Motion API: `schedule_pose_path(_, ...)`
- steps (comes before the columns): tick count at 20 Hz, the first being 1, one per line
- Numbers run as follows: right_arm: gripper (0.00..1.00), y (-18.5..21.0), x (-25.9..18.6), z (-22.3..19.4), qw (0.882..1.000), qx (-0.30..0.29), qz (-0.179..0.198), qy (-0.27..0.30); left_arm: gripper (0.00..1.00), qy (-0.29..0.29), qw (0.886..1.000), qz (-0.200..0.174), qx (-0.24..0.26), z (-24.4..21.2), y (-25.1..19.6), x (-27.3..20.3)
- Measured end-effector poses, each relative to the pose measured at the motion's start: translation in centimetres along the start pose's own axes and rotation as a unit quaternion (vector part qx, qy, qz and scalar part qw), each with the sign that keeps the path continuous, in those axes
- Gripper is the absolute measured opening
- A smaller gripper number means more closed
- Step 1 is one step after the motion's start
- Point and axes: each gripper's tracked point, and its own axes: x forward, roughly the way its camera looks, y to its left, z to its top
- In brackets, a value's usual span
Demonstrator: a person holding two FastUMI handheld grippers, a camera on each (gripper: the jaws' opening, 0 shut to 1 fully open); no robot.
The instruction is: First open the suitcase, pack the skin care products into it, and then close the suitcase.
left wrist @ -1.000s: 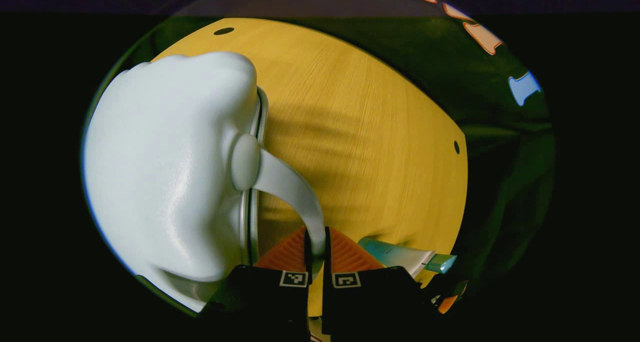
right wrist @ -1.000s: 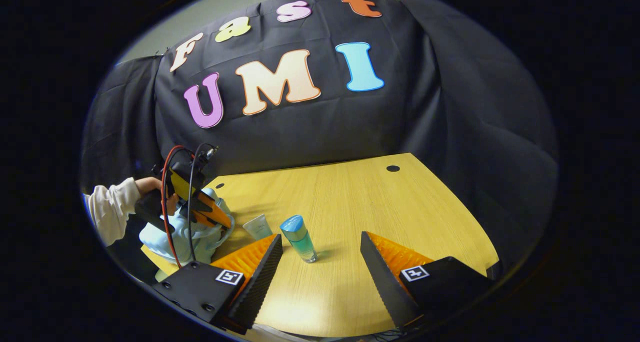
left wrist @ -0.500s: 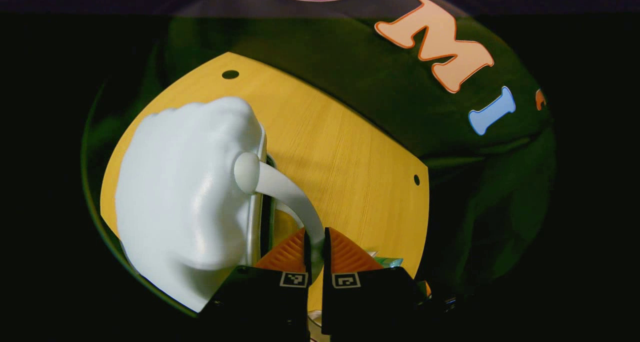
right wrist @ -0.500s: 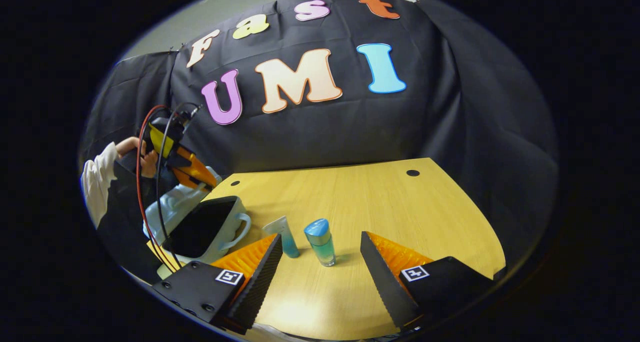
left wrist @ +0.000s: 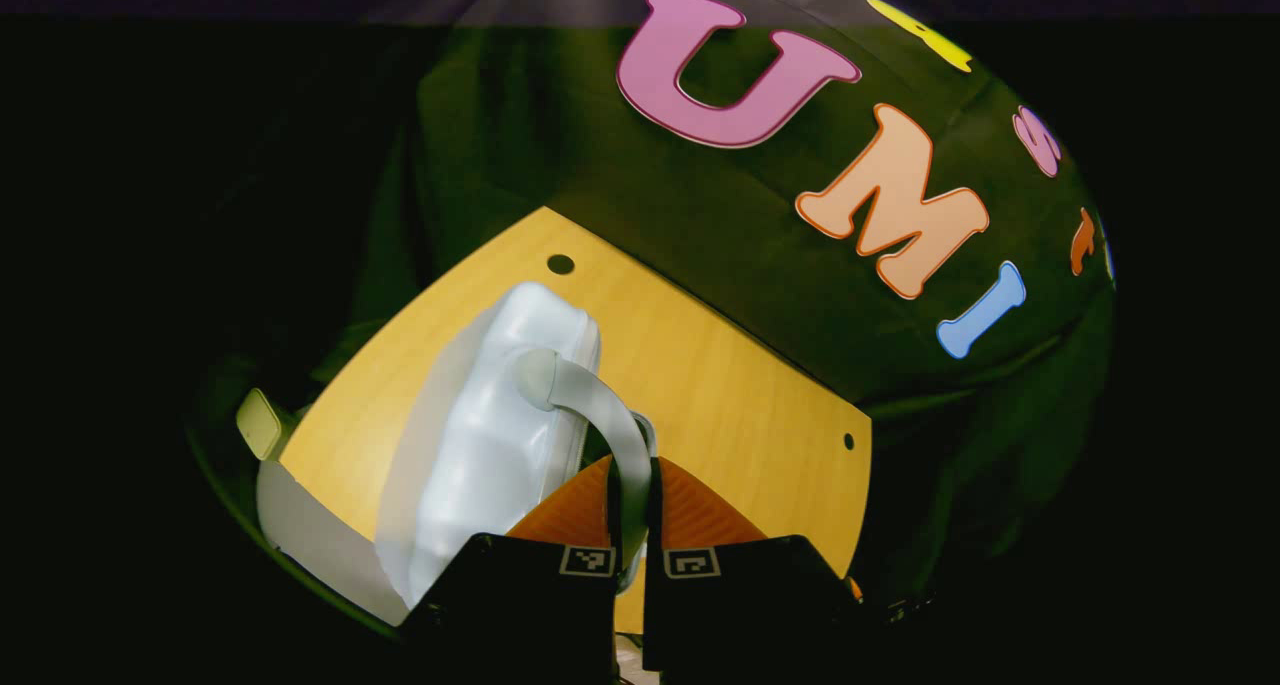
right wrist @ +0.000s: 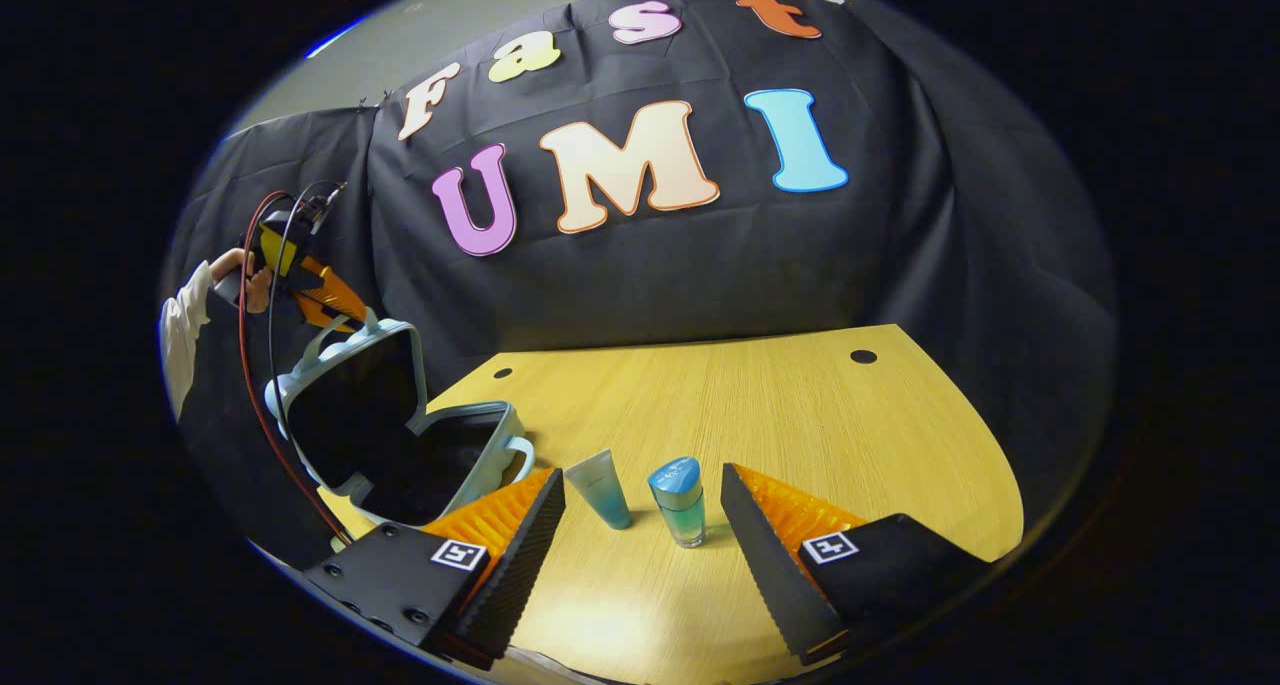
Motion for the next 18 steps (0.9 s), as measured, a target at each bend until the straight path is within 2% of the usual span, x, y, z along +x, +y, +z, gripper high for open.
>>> schedule_pose_path(3,0.98,-0.5,0.1,0.1,1.0,0.003,-0.006,0.001,0.03,-0.011,0.999,0.033,0.018,0.7,3.3,-1.7)
schedule_pose_path(5,0.98,-0.7,0.3,0.2,1.0,0.006,-0.01,0.0,0.04,-0.015,0.999,0.04,0.025,0.9,4.6,-2.1)
schedule_pose_path(11,0.98,-0.2,0.6,0.2,1.0,0.008,-0.013,0.0,0.04,-0.038,0.995,0.095,-0.01,2.1,11.3,-3.7)
schedule_pose_path(14,0.98,0.6,1.0,0.3,1.0,0.012,-0.01,0.001,0.04,-0.051,0.988,0.148,-0.019,2.2,16.7,-4.6)
schedule_pose_path(18,0.98,0.8,1.8,0.2,1.0,0.003,-0.012,0.008,0.03,-0.058,0.979,0.188,-0.056,0.0,22.2,-5.6)
